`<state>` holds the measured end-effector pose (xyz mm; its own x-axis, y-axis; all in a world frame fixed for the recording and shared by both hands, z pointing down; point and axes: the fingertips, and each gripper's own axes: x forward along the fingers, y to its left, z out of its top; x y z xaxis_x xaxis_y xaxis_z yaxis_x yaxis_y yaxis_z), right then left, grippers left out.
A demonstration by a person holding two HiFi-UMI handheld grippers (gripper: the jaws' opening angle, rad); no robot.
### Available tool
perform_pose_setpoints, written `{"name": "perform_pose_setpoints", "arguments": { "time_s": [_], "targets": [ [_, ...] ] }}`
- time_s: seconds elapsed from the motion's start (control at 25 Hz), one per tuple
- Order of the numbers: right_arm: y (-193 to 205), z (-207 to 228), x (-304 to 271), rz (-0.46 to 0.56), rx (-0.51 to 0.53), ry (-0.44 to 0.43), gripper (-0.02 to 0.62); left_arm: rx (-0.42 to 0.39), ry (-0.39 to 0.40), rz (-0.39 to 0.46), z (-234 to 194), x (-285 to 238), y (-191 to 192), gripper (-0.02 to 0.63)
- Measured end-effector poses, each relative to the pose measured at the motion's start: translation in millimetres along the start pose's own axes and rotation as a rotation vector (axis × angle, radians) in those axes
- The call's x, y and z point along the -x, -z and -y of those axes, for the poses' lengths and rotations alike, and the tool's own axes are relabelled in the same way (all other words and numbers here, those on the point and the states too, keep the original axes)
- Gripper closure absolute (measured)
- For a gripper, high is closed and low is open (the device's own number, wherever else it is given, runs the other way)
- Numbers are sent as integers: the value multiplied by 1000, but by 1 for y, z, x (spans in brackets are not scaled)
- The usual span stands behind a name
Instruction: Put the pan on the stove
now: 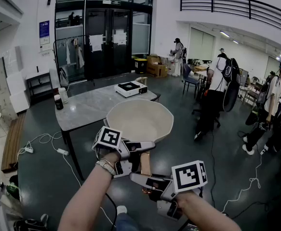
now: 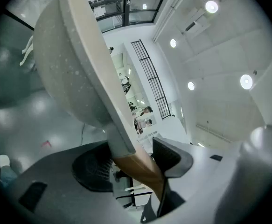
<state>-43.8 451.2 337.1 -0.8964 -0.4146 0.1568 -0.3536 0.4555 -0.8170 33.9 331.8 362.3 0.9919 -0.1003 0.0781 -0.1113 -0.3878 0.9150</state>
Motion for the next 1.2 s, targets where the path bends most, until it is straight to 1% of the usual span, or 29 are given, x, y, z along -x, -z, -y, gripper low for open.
{"name": "perform_pose_setpoints", "arguments": {
  "time_s": [0.12, 0.32, 0.52, 0.64, 0.8, 0.96, 1.12, 1.2],
  "targets": [
    [-2, 0, -3, -8, -6, 3, 396, -4, -7, -23, -1, 5, -3, 342],
    [-11, 6, -8, -10, -3, 14, 396, 18, 19, -31, 2, 1, -10, 339],
    [-31, 20, -24, 6, -13, 25, 396, 13, 30, -31, -10, -3, -35, 339],
    [-50, 32, -36, 3, -21, 32, 396, 15, 8, -33, -26, -3, -58, 339],
    [-83, 56, -56, 4, -30, 38, 396, 16, 25, -24, -48, -6, -98, 337],
    [-121, 79, -86, 10, -30, 42, 396, 45, 59, -4, -68, -4, -145, 337],
    [-156, 93, -118, 19, -25, 17, 396, 15, 14, -25, -92, 4, -191, 338],
    [-172, 102, -130, 21, -30, 27, 396, 10, 2, -38, -99, 5, -210, 338]
  ]
}}
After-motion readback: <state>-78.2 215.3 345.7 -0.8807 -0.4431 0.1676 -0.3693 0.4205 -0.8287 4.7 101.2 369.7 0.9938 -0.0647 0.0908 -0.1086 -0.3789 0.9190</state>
